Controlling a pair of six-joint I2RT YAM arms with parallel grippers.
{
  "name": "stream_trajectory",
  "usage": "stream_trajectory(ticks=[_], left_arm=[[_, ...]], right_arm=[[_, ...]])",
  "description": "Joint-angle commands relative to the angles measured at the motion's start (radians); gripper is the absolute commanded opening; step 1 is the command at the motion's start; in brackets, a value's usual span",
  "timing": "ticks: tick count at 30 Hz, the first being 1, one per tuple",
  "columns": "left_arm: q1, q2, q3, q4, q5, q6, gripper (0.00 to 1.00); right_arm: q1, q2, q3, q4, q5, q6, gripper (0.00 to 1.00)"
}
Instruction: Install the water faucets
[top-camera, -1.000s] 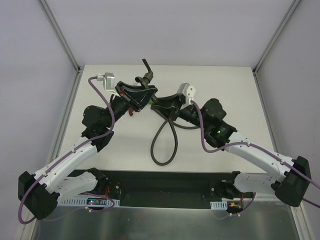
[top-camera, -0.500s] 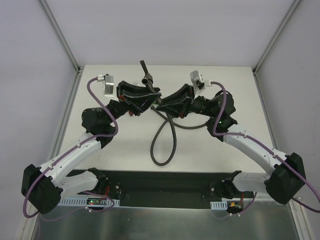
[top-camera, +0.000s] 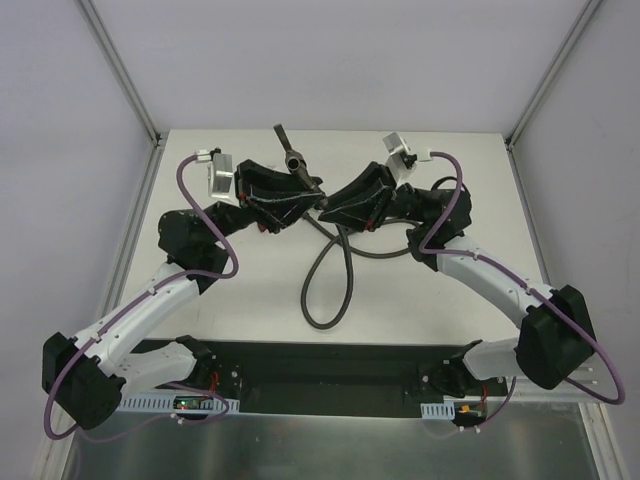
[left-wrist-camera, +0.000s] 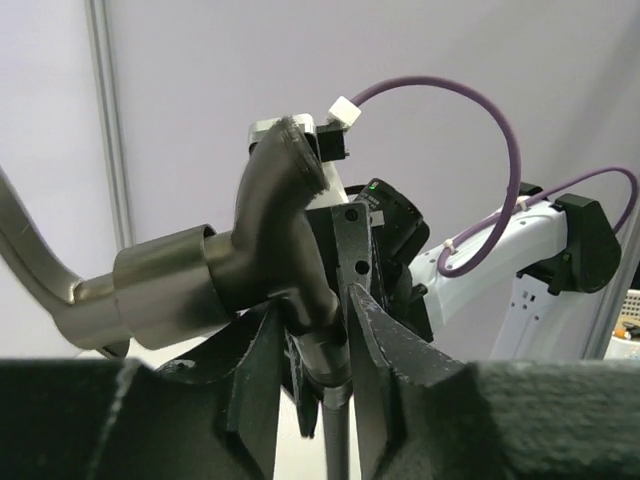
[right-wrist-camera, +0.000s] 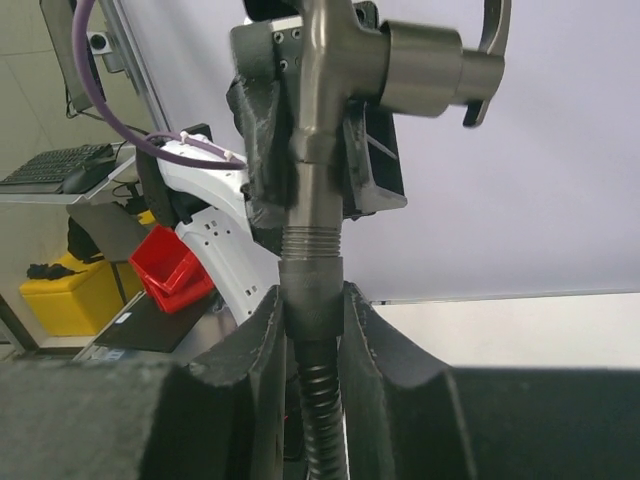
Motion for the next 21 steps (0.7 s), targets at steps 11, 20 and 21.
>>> stream_trajectory(ticks=[11, 20, 21], left_arm=[[-0.020, -0.142, 0.082, -0.468, -0.137, 0.194, 0.86], [-0.020, -0.147, 0.136, -0.624, -0.445, 0.128, 0.96], [-0.020, -0.141, 0.145, -0.633, -0.458, 0.111, 0.98]], right_arm=[[-0.064, -0.019, 0.076, -0.036, 0.194, -0.055, 0.02], [-0.056, -0.032, 0.071, -0.179, 0.211, -0.194, 0.02], [-0.048, -0.036, 0.071, -0.205, 0.217, -0.219, 0.02]])
